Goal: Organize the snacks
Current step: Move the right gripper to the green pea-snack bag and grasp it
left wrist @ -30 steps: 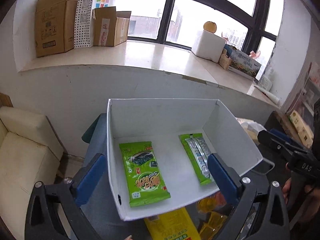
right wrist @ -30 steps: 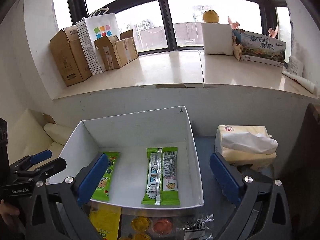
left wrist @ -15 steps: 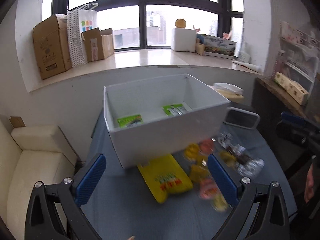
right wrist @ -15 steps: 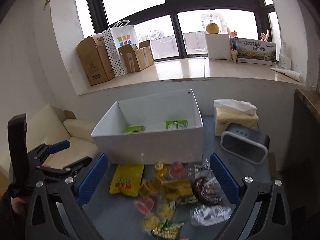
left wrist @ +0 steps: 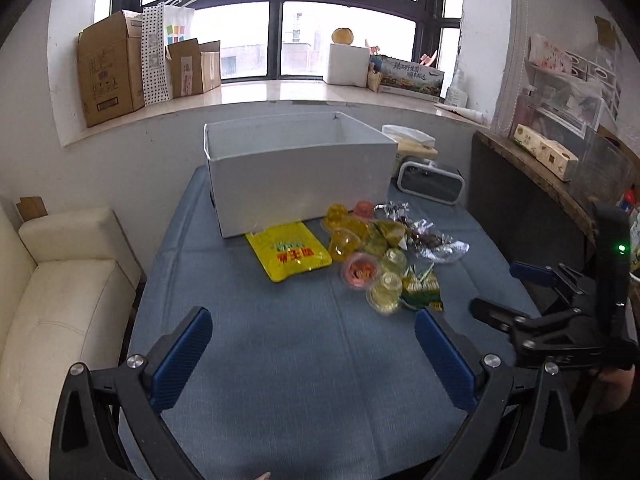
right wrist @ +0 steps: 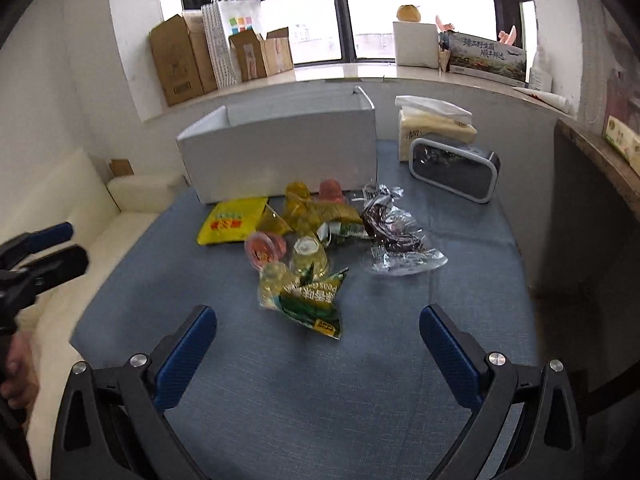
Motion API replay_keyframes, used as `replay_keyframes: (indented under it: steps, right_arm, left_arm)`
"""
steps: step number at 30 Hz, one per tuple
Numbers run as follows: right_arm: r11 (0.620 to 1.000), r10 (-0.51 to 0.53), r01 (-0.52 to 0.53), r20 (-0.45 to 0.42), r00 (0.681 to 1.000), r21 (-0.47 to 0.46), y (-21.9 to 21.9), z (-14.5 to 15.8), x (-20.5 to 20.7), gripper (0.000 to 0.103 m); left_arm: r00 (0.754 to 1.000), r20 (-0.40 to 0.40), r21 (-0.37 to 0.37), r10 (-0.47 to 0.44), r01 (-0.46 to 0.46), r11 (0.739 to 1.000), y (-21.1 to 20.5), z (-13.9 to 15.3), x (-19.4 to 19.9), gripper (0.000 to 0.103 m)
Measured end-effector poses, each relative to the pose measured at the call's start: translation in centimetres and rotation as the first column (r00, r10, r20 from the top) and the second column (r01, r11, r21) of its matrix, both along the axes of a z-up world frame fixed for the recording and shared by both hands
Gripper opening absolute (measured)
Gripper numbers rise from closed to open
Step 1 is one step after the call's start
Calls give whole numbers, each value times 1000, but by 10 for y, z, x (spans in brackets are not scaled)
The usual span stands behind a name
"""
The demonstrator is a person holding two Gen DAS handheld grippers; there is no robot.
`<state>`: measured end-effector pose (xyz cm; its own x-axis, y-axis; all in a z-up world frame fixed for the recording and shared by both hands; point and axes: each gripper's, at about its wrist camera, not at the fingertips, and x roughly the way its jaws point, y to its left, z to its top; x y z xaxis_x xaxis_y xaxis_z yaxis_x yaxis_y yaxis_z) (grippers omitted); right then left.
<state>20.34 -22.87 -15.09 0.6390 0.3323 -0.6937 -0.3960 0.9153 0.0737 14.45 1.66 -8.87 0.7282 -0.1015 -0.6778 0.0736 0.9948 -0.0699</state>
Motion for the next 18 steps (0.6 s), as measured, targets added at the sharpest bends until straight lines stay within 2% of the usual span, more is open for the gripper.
replay_keyframes:
  steps: [8,13,18]
  right_arm:
    - [998,31,-35,-73,997,-53,23,-35,35,103]
    - [998,33,-40,-140,990,-53,27,-53,58,103]
    - [995,63,-73,-146,987,-63,32,-62,60,103]
  left_arm:
    - [1000,-13,23,-19,19,1000,-4,-6,-7,103]
    - [999,-22,16,-24,24,1000,-2,-11,-7,103]
    - [999,-30,9,-27,27,1000,-1,-14,-4,103]
